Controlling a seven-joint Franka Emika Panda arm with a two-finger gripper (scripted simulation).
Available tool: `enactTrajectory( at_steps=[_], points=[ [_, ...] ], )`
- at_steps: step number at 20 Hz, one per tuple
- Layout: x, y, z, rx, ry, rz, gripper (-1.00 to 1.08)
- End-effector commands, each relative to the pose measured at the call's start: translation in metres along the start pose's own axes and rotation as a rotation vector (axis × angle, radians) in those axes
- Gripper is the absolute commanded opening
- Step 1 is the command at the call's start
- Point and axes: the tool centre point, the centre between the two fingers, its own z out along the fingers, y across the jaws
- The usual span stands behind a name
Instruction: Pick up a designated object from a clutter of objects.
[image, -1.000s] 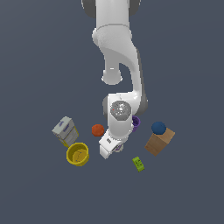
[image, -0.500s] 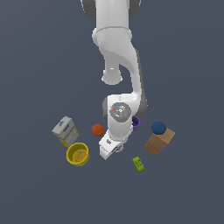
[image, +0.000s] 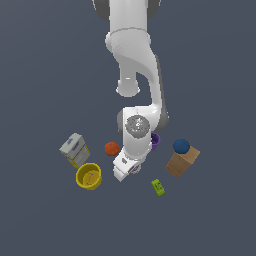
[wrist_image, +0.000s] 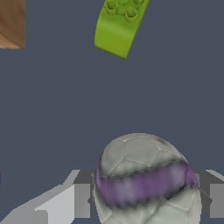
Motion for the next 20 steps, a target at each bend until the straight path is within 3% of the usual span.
enactTrajectory(
  at_steps=[1, 10, 20],
  points=[
    [-0.001, -0.001, -0.007, -0.002, 0.002, 0.000, -1.00],
    [-0.013, -0.010, -0.055, -0.002, 0.001, 0.000, -1.00],
    [-0.036, -0.029, -0.148, -0.002, 0.001, -0.001, -1.00]
  ],
)
